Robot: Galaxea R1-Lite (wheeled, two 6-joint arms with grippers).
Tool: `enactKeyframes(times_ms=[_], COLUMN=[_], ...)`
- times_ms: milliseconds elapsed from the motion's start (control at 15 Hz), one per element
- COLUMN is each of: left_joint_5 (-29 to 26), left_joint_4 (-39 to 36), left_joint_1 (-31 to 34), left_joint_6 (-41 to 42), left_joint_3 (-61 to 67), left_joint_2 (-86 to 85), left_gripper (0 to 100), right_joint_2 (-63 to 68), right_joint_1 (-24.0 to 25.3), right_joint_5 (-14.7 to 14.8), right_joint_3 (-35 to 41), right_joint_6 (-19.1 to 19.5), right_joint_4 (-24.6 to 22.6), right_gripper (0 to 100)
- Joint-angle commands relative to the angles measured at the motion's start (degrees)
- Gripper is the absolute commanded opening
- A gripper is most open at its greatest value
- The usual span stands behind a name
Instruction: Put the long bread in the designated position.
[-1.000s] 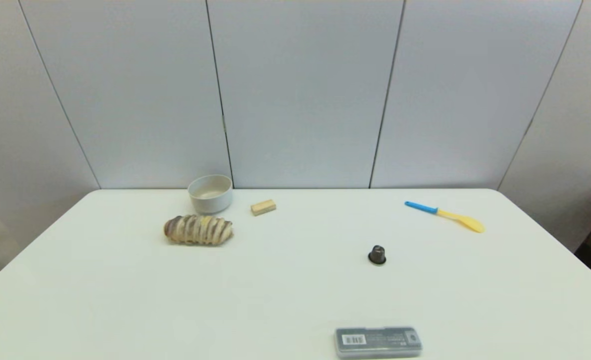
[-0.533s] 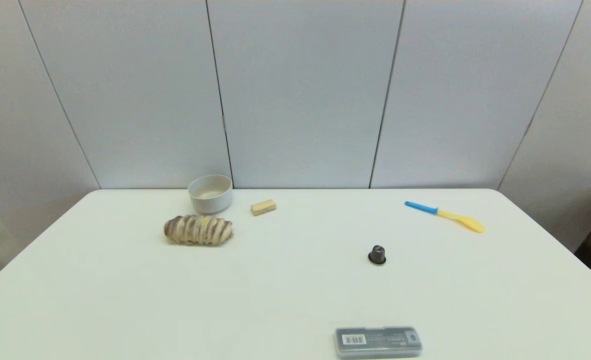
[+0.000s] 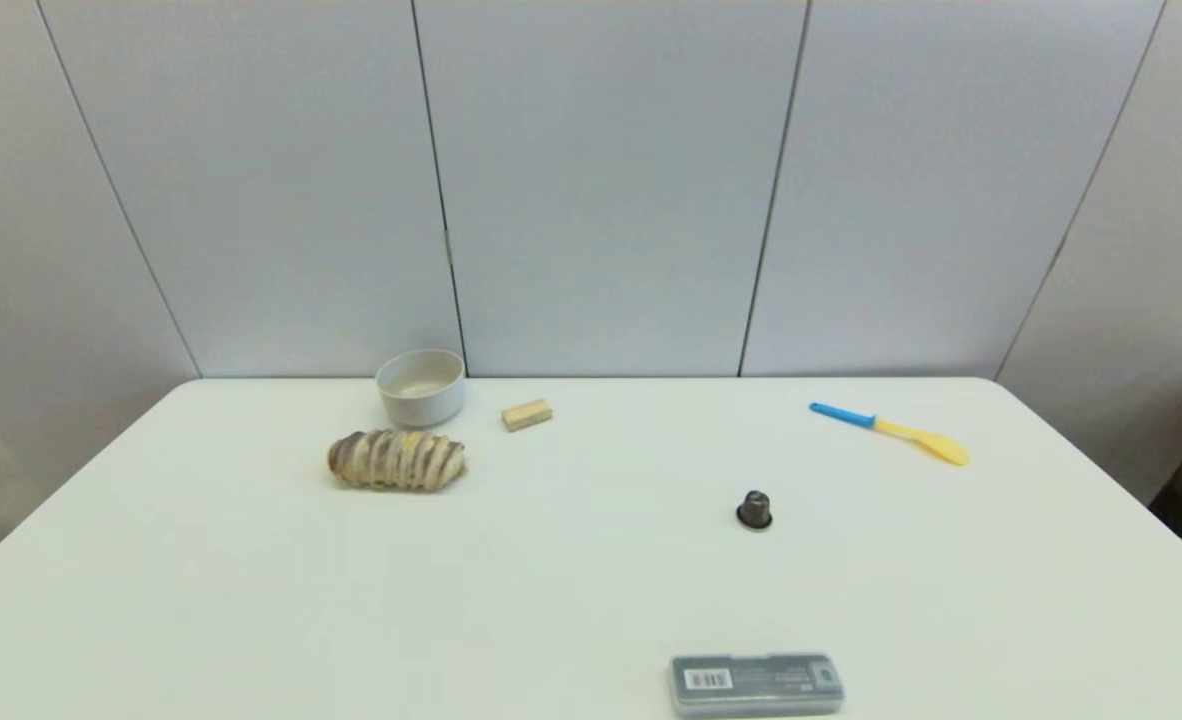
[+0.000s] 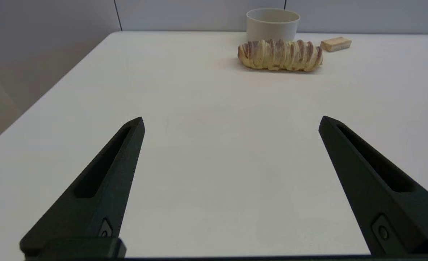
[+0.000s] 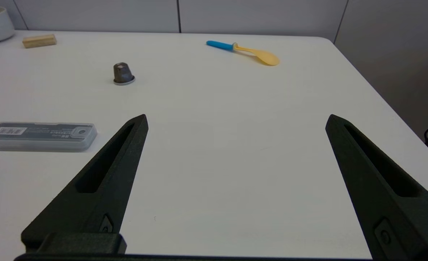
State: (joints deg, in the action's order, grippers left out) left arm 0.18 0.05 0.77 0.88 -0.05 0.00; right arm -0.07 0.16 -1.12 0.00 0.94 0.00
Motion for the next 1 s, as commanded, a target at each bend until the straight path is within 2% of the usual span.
enactKeyframes(times_ms=[67, 1000], left_joint_5=[0.0, 0.1], left_joint_4=[0.0, -0.2], left_joint_1=[0.0, 0.0], left_joint_6=[-1.8, -4.0], left_joint_3=[0.0, 0.0], left_joint_2=[0.1, 0.1], left_gripper=[100, 100], right_joint_2=[0.1, 0.1], right_joint_1=[0.0, 0.0], right_joint_5=[0.0, 0.0], right_joint_3=[0.0, 0.0], right_joint_6=[0.0, 0.0], right_joint_4=[0.0, 0.0], right_gripper=[100, 100])
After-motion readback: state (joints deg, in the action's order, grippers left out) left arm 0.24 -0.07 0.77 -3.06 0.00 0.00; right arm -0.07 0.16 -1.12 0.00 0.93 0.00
